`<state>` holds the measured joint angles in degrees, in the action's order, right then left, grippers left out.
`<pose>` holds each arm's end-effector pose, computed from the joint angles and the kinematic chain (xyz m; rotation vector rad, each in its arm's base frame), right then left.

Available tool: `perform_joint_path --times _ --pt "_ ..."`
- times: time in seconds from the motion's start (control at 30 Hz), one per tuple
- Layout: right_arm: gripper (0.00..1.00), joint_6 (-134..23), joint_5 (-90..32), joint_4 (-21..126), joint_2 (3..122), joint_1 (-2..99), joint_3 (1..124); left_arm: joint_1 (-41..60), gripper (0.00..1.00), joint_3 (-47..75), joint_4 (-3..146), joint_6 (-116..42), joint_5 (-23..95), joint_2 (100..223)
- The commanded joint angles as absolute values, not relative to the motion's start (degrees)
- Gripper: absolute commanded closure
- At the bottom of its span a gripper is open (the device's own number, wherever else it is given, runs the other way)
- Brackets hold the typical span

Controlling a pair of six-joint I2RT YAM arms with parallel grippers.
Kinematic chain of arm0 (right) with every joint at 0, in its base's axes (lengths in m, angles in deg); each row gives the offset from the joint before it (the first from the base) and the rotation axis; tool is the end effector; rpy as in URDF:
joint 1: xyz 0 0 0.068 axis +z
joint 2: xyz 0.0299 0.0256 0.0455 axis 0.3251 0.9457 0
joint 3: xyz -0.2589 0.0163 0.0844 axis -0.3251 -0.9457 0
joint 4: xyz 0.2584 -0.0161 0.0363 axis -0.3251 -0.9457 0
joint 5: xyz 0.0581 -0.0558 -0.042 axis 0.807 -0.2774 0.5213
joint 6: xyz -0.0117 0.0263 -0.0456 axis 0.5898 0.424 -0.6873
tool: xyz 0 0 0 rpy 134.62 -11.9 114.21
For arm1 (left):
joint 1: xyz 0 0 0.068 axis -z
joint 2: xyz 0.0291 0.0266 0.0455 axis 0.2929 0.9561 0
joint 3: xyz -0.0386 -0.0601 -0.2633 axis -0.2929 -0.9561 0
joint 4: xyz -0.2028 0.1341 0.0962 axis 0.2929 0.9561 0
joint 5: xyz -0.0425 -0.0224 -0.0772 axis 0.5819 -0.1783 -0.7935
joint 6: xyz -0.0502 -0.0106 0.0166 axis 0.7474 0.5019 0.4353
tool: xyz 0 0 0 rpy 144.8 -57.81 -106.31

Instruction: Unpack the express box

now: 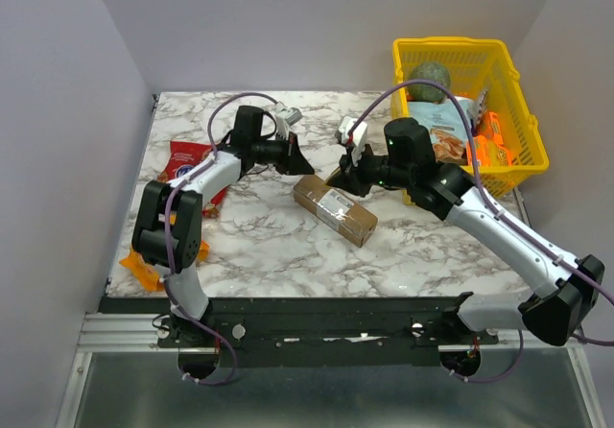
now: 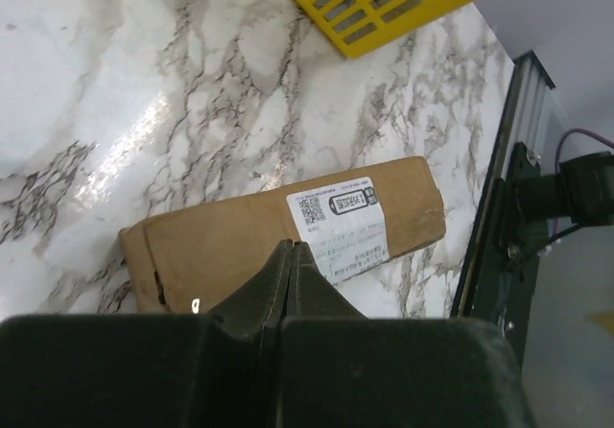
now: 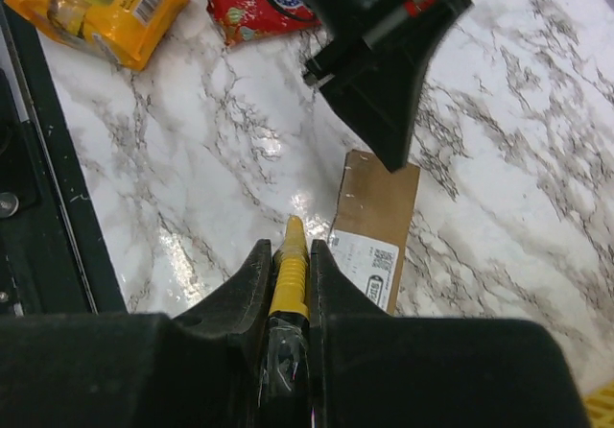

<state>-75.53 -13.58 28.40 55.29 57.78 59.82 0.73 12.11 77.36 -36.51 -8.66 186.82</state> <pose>0.2166 0.1919 0.3768 -1.1216 1.7134 0.6825 0.3630 -0.1459 0.2442 0.6617 2.0683 -1.2927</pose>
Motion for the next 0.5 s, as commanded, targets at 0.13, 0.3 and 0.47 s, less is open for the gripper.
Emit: perform_joint_path --times 0.13,0.3,0.47 --pt "1.0 -74.57 -22.98 46.03 57.91 62.74 54.19 2.74 1.0 20.63 90.7 -46.19 -18.68 197.95" --pt "1.0 -76.07 -31.42 52.56 60.89 66.34 51.89 2.74 1.0 24.68 93.34 -45.51 -16.58 204.62" --pt "1.0 -76.33 -30.82 54.23 63.8 66.79 53.21 2.65 1.0 29.43 95.45 -42.07 -21.57 208.59"
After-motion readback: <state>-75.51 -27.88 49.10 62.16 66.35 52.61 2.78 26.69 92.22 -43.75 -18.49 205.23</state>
